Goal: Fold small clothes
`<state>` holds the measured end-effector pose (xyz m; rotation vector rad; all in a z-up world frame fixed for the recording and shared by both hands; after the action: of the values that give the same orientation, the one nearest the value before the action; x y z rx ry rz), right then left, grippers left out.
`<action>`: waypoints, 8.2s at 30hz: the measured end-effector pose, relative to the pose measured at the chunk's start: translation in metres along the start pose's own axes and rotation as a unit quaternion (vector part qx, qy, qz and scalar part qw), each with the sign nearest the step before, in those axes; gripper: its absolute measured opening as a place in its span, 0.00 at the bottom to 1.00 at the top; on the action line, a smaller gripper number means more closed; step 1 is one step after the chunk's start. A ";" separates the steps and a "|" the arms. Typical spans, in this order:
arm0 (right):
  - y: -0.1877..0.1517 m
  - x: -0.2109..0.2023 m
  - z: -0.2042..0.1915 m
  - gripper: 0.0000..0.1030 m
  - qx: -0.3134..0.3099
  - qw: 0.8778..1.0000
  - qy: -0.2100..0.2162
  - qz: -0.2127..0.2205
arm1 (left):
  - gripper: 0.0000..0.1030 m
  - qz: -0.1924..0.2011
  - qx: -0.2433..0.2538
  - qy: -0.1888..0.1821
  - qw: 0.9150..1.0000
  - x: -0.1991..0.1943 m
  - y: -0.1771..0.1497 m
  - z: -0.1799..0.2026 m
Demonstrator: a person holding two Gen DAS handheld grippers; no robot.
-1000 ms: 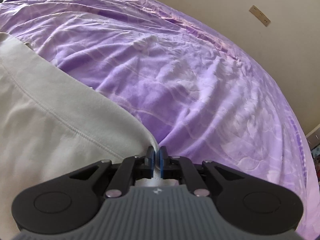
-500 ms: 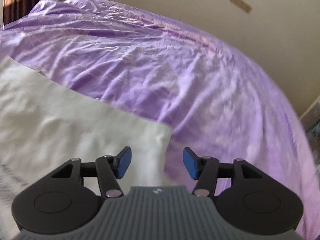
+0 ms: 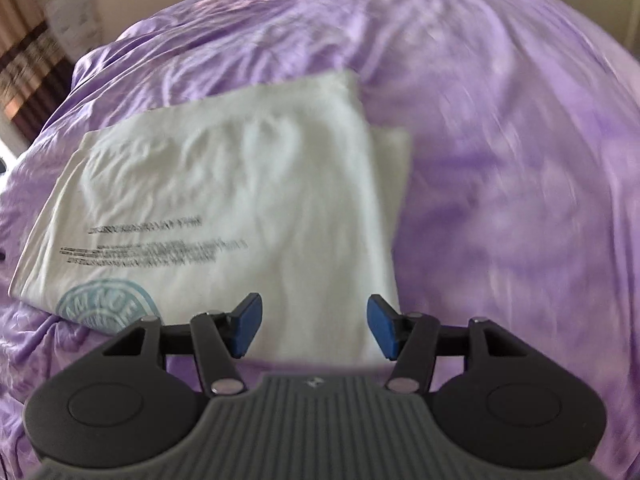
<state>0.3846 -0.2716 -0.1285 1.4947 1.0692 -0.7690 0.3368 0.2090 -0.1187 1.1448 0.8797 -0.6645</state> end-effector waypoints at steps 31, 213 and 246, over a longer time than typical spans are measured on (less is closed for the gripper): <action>-0.056 0.012 0.070 0.00 0.288 0.946 0.109 0.100 | 0.13 0.030 -0.066 0.022 0.997 0.026 -0.028 0.002; 0.144 0.089 -0.194 0.24 -0.102 0.984 0.105 0.097 | 0.37 -0.015 -0.014 -0.187 0.982 0.142 0.173 0.050; 0.102 0.081 -0.194 0.33 -0.115 0.985 0.093 0.090 | 0.64 -0.002 0.017 -0.068 0.998 0.099 0.129 0.006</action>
<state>0.4938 -0.0648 -0.1225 1.4594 1.1034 -0.3701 0.4953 0.2403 -0.1407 1.1148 0.7578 -0.7531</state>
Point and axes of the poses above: each gripper's, at about its wrist camera, not at the fingertips, and x roughly the way its jaws point, z to its right, y to its top, the point moved 6 cm from there along x, roughly the way its jaws point, and after that the axes turned 6 degrees about -z, right-handed, at the moved point
